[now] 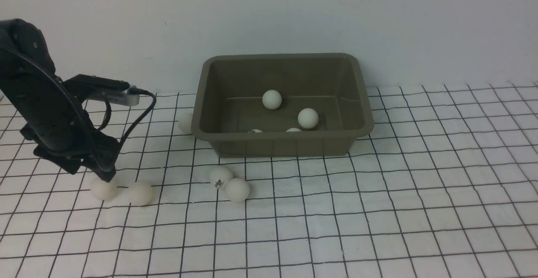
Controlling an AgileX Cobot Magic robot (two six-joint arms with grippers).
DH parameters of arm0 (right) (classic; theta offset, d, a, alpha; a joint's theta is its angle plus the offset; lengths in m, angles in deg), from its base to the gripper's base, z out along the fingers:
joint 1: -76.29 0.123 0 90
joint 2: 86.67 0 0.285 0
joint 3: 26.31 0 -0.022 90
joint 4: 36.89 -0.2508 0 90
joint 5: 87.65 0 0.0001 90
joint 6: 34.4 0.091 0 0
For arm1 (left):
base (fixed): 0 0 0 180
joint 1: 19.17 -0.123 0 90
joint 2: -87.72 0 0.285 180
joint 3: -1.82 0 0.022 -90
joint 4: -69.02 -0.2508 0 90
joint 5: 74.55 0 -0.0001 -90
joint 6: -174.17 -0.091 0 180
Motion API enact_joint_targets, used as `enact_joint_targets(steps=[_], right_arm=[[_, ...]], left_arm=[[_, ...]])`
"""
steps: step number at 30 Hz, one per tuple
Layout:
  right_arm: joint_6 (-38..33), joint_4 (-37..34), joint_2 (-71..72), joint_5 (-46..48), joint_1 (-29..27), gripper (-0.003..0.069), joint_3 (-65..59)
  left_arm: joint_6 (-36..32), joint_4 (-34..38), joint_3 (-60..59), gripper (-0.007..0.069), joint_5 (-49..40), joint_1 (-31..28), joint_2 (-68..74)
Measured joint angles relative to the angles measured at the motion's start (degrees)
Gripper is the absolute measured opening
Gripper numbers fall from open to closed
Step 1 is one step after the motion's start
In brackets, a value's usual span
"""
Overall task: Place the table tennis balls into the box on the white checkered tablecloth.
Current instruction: 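Reach for and grasp a ping pong ball on the table beside the basket, then drop the ball into the bin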
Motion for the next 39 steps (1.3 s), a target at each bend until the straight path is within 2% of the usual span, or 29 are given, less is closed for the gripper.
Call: enact_joint_targets(steps=[20, 23, 26, 29, 35, 37, 39], right_arm=[[0.0, -1.1, 0.0, 0.0, 0.0, -0.0018, 0.0], [0.0, -1.3, 0.0, 0.0, 0.0, -0.0018, 0.0], [0.0, -1.3, 0.0, 0.0, 0.0, -0.0018, 0.0], [0.0, -1.3, 0.0, 0.0, 0.0, -0.0018, 0.0], [0.0, -1.3, 0.0, 0.0, 0.0, -0.0018, 0.0], [0.1, -1.3, 0.0, 0.0, 0.0, -0.0018, 0.0], [0.1, -1.3, 0.0, -0.1, 0.0, -0.0018, 0.0]], left_arm=[[0.0, -0.7, 0.1, 0.0497, 6.8, -0.1, 9.6], [1.0, -1.8, 0.1, 0.0437, 7.7, -0.1, 10.4], [3.0, -2.6, 0.1, 0.0344, 9.0, -0.1, 10.5], [4.5, -3.4, 0.5, 0.0345, 9.4, -0.1, 9.9], [5.3, -2.8, 7.0, 0.0345, 4.5, 0.1, 5.1], [4.4, 2.0, 14.2, 0.0345, 1.6, 2.1, 1.3], [3.3, 3.8, 17.3, 0.0345, 1.1, 3.8, 0.5]])
